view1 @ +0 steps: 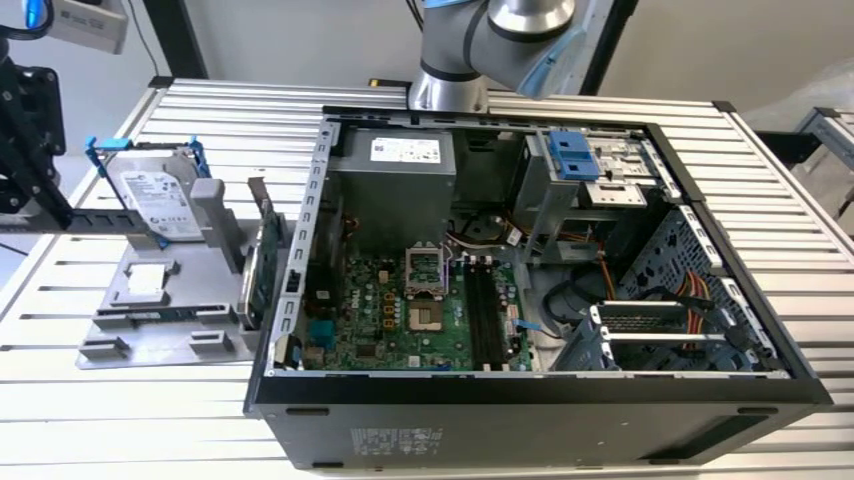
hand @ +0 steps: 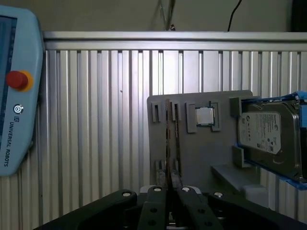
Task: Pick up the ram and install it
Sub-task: 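Pick up the ram and move it above insertion slot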
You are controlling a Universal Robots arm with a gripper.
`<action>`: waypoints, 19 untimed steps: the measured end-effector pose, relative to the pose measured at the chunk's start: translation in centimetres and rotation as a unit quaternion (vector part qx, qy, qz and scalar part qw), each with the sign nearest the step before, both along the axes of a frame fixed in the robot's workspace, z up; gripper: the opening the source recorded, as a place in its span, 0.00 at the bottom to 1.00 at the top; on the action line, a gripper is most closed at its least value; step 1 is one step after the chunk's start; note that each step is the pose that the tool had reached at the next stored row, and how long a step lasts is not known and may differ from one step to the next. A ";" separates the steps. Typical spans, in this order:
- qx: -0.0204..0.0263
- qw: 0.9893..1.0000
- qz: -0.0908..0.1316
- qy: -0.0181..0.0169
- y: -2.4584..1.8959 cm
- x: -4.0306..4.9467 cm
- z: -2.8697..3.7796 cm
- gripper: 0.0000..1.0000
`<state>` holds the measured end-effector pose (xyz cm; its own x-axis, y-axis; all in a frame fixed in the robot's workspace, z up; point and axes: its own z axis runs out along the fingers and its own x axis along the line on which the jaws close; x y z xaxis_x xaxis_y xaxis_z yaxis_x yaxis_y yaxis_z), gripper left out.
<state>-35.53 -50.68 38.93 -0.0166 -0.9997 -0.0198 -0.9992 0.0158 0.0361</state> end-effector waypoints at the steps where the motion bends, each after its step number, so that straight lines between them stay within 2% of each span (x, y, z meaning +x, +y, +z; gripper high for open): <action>1: 0.000 1.000 0.000 0.000 0.00 0.00 0.03 0.00; 7: 0.000 1.000 0.000 -0.001 0.00 0.03 0.04 0.00; 19: 0.000 1.000 0.000 -0.001 0.00 1.50 0.04 0.00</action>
<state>-34.03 -50.68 38.97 -0.0165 -0.9997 -0.0199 -0.9993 0.0158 0.0348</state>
